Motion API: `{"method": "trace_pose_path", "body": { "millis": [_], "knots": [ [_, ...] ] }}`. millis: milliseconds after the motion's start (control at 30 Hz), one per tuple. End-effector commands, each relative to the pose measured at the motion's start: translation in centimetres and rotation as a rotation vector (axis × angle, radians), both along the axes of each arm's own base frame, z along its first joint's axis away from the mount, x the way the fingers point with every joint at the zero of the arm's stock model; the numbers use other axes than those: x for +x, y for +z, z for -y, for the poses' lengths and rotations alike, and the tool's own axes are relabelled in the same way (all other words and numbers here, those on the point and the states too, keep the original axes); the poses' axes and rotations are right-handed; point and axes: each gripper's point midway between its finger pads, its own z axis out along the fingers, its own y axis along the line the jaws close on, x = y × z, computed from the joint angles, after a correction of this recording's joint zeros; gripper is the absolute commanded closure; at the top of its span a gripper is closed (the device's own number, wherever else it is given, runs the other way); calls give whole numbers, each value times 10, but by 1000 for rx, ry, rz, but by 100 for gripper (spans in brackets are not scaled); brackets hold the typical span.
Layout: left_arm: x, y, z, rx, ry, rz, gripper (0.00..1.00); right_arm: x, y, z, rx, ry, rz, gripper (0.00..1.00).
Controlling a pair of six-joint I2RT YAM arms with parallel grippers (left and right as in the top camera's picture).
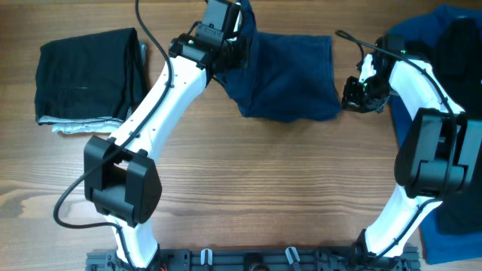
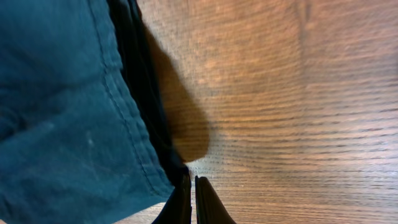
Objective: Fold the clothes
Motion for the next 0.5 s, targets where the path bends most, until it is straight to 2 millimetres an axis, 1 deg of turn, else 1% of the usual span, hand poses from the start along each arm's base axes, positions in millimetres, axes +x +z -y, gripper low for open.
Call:
{"method": "trace_pose_path", "body": {
  "millis": [0, 100, 167, 200, 233, 267, 300, 400, 433, 467],
  "knots": [
    [4, 3, -34, 15, 48, -38, 96, -6, -8, -4, 32, 28, -21, 96],
    [0, -8, -74, 103, 57, -97, 96, -9, -8, -4, 34, 28, -34, 96],
    [-4, -14, -110, 199, 119, -130, 96, -11, -8, -4, 35, 27, -40, 96],
    [-6, -15, -131, 267, 142, -140, 96, -12, -8, -4, 36, 27, -44, 96],
    [-8, -13, -145, 314, 149, -144, 96, -12, -8, -5, 37, 25, -47, 96],
    [-12, -9, -165, 391, 148, -144, 96, -13, -8, -5, 37, 25, -50, 96],
    [-15, 0, -187, 509, 133, -133, 96, -13, -8, -5, 38, 24, -51, 96],
    [-20, 20, -223, 737, 154, -112, 96, -16, -8, -5, 40, 17, -65, 96],
    [-20, 24, -227, 775, 141, -105, 96, -17, -8, -5, 41, 17, -70, 96],
    [-19, 24, -225, 769, 122, -99, 96, -18, -8, -5, 41, 17, -71, 96]
  ]
}}
